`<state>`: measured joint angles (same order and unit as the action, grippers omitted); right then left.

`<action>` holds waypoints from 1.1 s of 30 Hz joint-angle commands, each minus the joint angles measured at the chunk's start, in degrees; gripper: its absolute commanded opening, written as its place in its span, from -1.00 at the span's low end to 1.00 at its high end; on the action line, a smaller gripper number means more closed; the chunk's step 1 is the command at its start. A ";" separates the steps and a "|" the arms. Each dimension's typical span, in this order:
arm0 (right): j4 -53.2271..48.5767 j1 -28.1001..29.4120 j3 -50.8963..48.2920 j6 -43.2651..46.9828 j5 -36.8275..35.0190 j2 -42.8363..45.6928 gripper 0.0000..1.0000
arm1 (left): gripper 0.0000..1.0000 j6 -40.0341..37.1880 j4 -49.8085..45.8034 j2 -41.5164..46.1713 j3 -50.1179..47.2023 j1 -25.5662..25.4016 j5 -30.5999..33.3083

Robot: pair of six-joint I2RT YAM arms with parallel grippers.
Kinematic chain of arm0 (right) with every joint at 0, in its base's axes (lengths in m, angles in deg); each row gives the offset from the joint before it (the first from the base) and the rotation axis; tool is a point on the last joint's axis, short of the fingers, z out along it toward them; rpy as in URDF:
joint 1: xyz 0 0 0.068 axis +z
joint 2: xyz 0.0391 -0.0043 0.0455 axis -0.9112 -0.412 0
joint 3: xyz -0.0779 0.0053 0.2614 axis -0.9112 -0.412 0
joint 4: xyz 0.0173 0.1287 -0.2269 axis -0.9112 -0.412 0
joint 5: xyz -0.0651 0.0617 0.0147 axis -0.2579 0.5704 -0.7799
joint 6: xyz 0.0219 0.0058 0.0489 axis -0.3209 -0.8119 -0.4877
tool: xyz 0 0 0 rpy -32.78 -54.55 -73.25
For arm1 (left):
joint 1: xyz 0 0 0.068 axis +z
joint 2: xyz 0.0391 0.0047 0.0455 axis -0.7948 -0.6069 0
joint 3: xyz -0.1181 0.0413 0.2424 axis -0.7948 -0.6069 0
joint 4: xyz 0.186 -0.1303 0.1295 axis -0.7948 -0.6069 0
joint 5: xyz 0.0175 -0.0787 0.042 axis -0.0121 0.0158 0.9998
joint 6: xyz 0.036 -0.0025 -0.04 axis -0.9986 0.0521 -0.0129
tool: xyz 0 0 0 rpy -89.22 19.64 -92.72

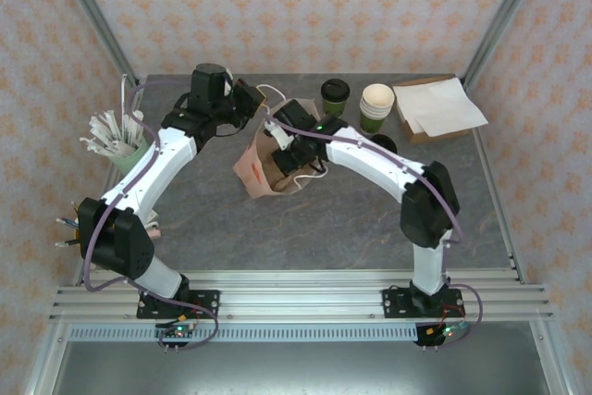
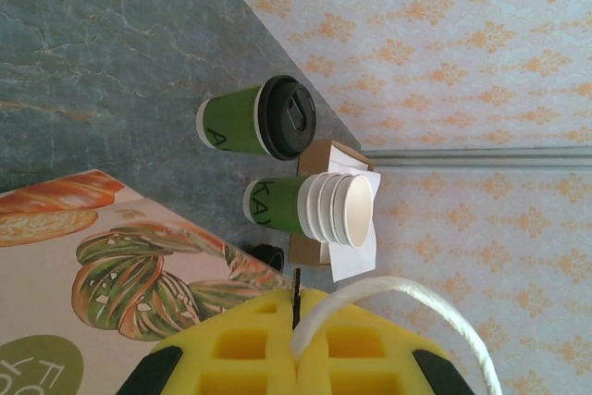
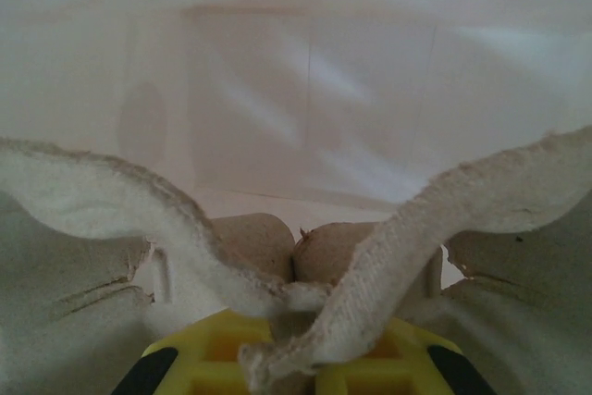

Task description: Pack the takeout coffee

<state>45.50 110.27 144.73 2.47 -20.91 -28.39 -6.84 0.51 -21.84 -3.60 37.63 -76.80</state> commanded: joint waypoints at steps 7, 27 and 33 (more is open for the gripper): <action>-9.67 0.16 3.74 -4.40 -1.27 -5.56 -1.00 | -1.00 -1.86 -1.34 -0.41 2.35 0.75 0.43; 11.81 0.53 -8.39 -7.04 -7.99 -0.17 -1.00 | -1.00 -9.35 -17.46 -4.87 10.33 1.54 -4.39; 18.21 1.90 -10.18 -4.58 -8.20 -3.92 -1.00 | -1.00 -9.38 -19.15 -5.42 8.37 2.09 -3.66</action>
<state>57.42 111.32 135.71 -2.78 -27.51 -30.86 -16.87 -16.38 -26.71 5.97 38.94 -80.49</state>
